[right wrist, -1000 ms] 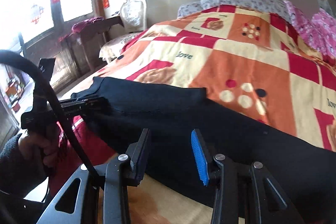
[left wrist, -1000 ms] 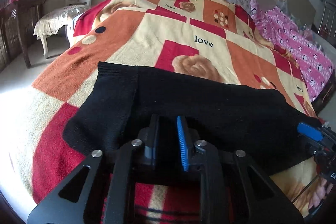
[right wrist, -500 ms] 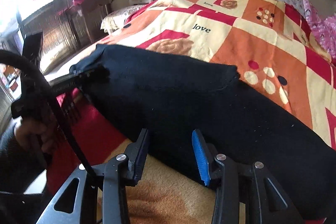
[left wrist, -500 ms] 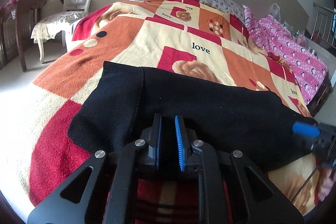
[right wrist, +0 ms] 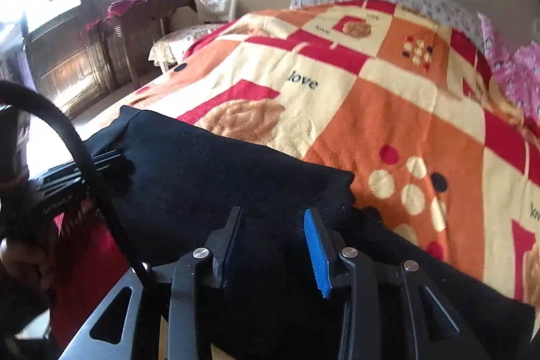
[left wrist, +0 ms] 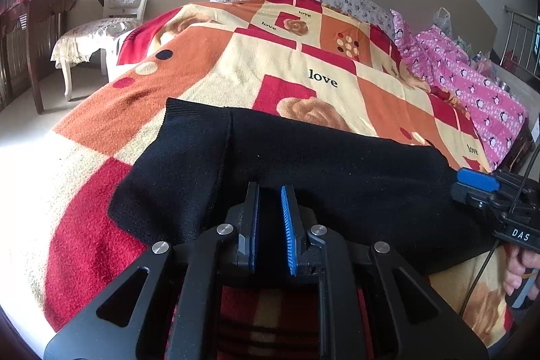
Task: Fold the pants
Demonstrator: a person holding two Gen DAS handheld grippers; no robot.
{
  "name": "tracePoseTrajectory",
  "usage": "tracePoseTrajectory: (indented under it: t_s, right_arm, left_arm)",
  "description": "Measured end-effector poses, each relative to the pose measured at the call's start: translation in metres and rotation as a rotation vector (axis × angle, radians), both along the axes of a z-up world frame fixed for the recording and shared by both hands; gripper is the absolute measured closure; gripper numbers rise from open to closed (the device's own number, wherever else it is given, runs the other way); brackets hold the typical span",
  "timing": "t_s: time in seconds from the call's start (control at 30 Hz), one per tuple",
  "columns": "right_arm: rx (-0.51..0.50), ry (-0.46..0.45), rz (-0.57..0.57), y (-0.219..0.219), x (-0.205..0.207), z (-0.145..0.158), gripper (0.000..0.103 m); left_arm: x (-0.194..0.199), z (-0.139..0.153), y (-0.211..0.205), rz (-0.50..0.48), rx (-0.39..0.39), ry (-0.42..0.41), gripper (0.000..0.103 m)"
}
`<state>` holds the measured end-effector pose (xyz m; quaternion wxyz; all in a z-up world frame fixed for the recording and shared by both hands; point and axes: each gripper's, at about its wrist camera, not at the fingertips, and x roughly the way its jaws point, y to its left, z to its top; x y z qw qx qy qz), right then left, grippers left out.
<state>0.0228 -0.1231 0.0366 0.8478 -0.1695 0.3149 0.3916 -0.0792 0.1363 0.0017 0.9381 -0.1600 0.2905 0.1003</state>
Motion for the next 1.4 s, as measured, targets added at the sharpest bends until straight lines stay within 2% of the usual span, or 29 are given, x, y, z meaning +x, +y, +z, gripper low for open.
tracePoseTrajectory:
  t_s: [0.03, 0.1, 0.13, 0.17, 0.2, 0.23, 0.27, 0.33, 0.4, 0.47, 0.53, 0.57, 0.67, 0.7, 0.77, 0.83, 0.87, 0.9, 0.93, 1.0, 1.07, 1.1, 1.17, 1.23, 1.37, 1.4]
  right_arm:
    - [-0.010, -0.026, -0.009, -0.010, -0.002, -0.001, 0.064]
    - [-0.112, -0.030, -0.115, -0.038, 0.015, -0.021, 0.063]
    - [-0.114, -0.007, -0.134, -0.052, 0.022, -0.028, 0.050]
    - [-0.033, 0.026, -0.138, -0.077, 0.028, -0.028, 0.042]
    - [-0.029, 0.046, -0.203, -0.103, 0.036, -0.029, 0.036]
    - [-0.040, 0.052, -0.244, -0.122, 0.045, -0.030, 0.035]
    - [-0.016, 0.059, -0.256, -0.144, 0.051, -0.029, 0.035]
    - [-0.033, 0.050, -0.310, -0.184, 0.061, -0.030, 0.035]
    - [0.010, 0.070, -0.309, -0.224, 0.068, -0.028, 0.035]
    - [0.011, 0.059, -0.290, -0.248, 0.069, -0.027, 0.050]
    - [0.016, 0.051, -0.277, -0.257, 0.068, -0.024, 0.055]
    - [0.040, 0.062, -0.283, -0.263, 0.068, -0.022, 0.055]
    - [-0.006, 0.038, -0.334, -0.257, 0.065, -0.018, 0.054]
    - [0.016, 0.030, -0.330, -0.256, 0.057, -0.012, 0.054]
    - [0.098, 0.011, -0.252, -0.255, 0.033, -0.001, 0.054]
    - [0.042, -0.003, -0.275, -0.252, 0.023, -0.007, 0.053]
    - [0.015, 0.015, -0.299, -0.254, 0.020, -0.015, 0.053]
    - [0.015, 0.059, -0.305, -0.260, 0.019, -0.028, 0.051]
    - [0.072, 0.023, -0.296, -0.268, 0.013, -0.031, 0.051]
    - [0.118, 0.033, -0.302, -0.277, 0.009, -0.032, 0.051]
    - [0.191, 0.069, -0.332, -0.290, 0.006, -0.022, 0.051]
    - [0.268, 0.095, -0.368, -0.304, 0.004, -0.015, 0.051]
    - [0.377, 0.139, -0.434, -0.326, -0.001, -0.008, 0.051]
    - [0.483, 0.222, -0.527, -0.348, -0.008, -0.010, 0.049]
    - [0.549, 0.427, -0.568, -0.349, -0.005, -0.034, 0.048]
    - [0.580, 0.412, -0.578, -0.350, -0.006, -0.037, 0.048]
  left_arm:
    - [0.000, 0.000, 0.000, 0.000, 0.001, 0.000, 0.089]
    - [0.000, 0.000, 0.000, -0.001, -0.002, -0.002, 0.089]
    - [0.000, 0.000, 0.000, -0.001, -0.003, -0.002, 0.089]
    - [0.000, 0.000, 0.000, 0.000, -0.002, -0.002, 0.089]
    - [0.000, 0.000, 0.000, 0.000, 0.000, -0.001, 0.089]
    - [0.000, 0.000, 0.000, 0.001, 0.000, -0.001, 0.089]
    - [-0.001, 0.000, 0.000, 0.002, 0.001, -0.002, 0.089]
    - [0.000, 0.000, 0.000, 0.005, 0.005, -0.001, 0.089]
    - [0.000, 0.000, -0.001, 0.008, 0.012, 0.001, 0.089]
    - [0.000, 0.000, -0.002, 0.010, 0.014, 0.002, 0.089]
    - [0.000, 0.000, -0.003, 0.010, 0.019, 0.005, 0.089]
    - [0.001, 0.001, -0.003, 0.011, 0.025, 0.009, 0.089]
    - [0.001, 0.010, -0.009, 0.014, 0.044, 0.035, 0.089]
    - [0.000, 0.017, -0.012, 0.019, 0.050, 0.030, 0.089]
    - [-0.005, 0.036, -0.025, 0.011, 0.077, -0.021, 0.089]
    - [-0.008, 0.055, -0.047, -0.037, 0.106, -0.088, 0.088]
    - [-0.007, 0.061, -0.060, -0.073, 0.106, -0.109, 0.084]
    - [-0.003, 0.063, -0.073, -0.122, 0.100, -0.120, 0.074]
    - [0.003, 0.061, -0.090, -0.193, 0.095, -0.111, 0.062]
    - [0.021, 0.045, -0.119, -0.319, 0.077, -0.047, 0.061]
    - [0.035, 0.024, -0.139, -0.374, 0.065, 0.032, 0.061]
    - [0.039, 0.015, -0.144, -0.376, 0.072, 0.061, 0.061]
    - [0.040, 0.012, -0.147, -0.369, 0.094, 0.059, 0.061]
    - [0.042, 0.011, -0.144, -0.374, 0.067, 0.059, 0.061]
    - [0.042, 0.010, -0.142, -0.373, 0.040, 0.048, 0.061]
    - [0.041, 0.009, -0.143, -0.372, 0.043, 0.047, 0.061]
